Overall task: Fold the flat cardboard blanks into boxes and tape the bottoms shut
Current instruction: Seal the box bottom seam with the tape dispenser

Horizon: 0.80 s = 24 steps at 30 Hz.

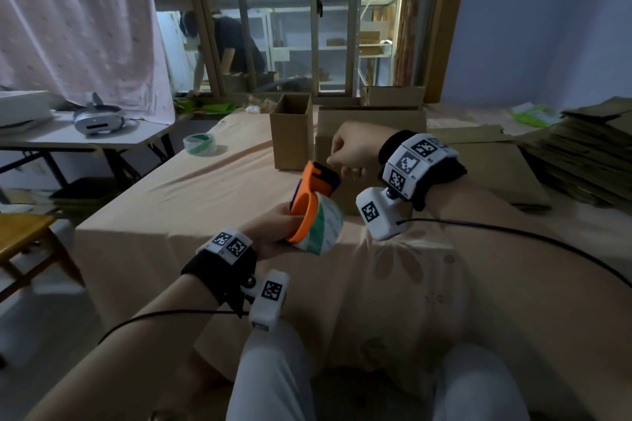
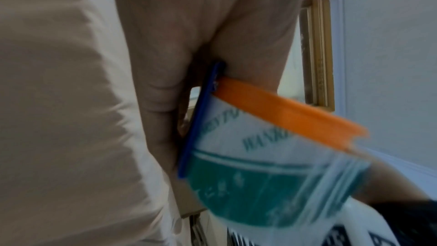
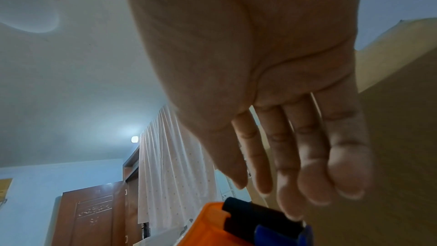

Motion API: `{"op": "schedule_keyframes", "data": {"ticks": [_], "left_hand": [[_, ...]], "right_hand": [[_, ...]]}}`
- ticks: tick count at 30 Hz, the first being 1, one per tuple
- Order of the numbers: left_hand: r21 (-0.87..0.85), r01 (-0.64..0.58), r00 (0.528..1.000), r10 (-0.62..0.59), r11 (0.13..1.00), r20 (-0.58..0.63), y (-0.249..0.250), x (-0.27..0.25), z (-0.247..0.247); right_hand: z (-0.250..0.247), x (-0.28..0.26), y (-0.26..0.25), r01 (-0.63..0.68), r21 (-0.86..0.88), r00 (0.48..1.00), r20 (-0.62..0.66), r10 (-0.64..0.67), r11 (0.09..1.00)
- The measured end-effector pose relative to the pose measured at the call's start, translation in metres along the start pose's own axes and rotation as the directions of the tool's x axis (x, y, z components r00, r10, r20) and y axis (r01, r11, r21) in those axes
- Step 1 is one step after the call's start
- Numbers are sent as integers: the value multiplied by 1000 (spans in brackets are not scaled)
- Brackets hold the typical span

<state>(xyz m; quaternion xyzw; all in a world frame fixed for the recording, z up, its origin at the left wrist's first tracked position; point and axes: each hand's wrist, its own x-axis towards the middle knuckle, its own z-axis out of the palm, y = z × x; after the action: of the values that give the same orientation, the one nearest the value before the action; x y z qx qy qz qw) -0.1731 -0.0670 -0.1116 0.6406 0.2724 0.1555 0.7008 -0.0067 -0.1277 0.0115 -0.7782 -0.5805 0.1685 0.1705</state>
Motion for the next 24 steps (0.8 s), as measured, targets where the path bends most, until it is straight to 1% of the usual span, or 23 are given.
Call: {"op": "schedule_keyframes", "data": {"ticks": [2,4,7,10,12,14,16,21,24], "left_hand": [[16,-21,1000,20,1000,7,-5,4,6],[9,-37,999,37,999,-1,-6,8,11],[-49,-70,997,71,996,12,-6,13,14],[-126,-58,998,62,990,23,-2,16,13],[-142,-41,999,45,989,26,-1,17,13],[-94,-55,998,56,994,8,-3,20,15],[-32,-71,997,71,997,-24,-4,23,20],[103,-21,997,28,994,-66,-1,32,29],[149,-15,999,22,989,-43,-1,39,29]], "right_hand": [[-1,-2,2,-7,-29,1000,11,7,1000],[-2,-3,4,-2,-73,1000,-9,1,997],[-4,-6,9,0,-116,999,-50,-6,993],[-6,-11,19,17,-106,993,-117,-29,994],[-8,-16,25,51,-71,982,-178,-63,996],[-9,-22,29,97,5,969,-229,-93,995],[-11,-26,31,140,38,963,-239,-127,989],[-14,-33,36,150,-100,964,-205,-168,984],[-11,-30,41,134,-165,964,-208,-167,977]]}}
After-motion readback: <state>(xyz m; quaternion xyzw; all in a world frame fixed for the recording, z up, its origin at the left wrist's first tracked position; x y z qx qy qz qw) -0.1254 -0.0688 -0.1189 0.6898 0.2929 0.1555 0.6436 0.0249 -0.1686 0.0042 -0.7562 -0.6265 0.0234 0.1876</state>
